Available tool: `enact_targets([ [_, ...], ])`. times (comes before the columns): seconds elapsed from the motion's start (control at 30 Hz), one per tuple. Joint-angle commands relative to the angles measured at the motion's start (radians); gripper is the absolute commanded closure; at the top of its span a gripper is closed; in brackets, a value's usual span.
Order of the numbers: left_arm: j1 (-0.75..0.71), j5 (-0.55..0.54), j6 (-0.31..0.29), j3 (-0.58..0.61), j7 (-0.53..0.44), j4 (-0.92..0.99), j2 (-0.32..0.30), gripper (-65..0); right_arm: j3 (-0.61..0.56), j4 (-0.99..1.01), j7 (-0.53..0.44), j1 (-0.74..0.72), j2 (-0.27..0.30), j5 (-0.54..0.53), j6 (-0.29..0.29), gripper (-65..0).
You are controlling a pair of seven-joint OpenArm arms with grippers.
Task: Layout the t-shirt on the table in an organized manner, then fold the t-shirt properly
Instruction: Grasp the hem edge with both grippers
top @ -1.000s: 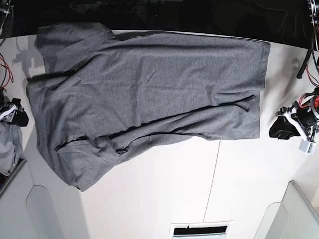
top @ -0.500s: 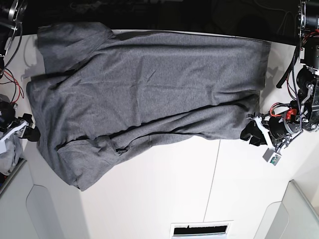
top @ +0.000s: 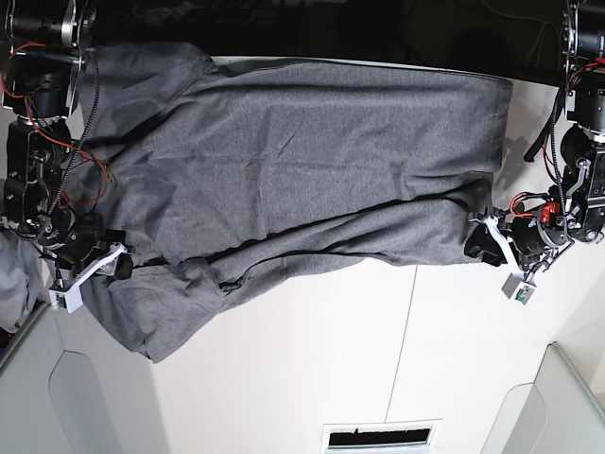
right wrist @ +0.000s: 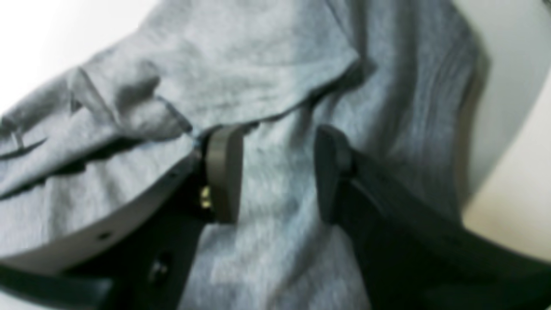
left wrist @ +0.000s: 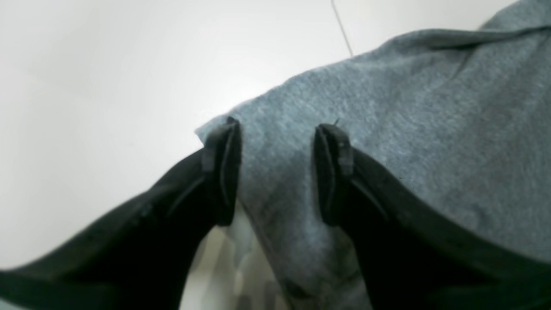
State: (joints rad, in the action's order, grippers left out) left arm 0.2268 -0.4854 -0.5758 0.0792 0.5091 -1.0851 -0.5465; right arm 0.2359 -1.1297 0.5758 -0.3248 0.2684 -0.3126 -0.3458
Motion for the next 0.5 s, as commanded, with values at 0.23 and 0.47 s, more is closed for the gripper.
enact_targets([
  [0.23,0.020,-0.011,0.000,-0.006,-0.023,0.027,-0.024,-40.7,0.005,0.188,-0.087,-0.116,-0.009,-0.005,0.006,-27.2],
  [0.47,0.020,-0.010,0.006,-0.006,-0.046,0.054,-0.024,-40.7,0.005,0.276,-0.158,-0.169,-0.008,0.029,0.007,-27.2],
])
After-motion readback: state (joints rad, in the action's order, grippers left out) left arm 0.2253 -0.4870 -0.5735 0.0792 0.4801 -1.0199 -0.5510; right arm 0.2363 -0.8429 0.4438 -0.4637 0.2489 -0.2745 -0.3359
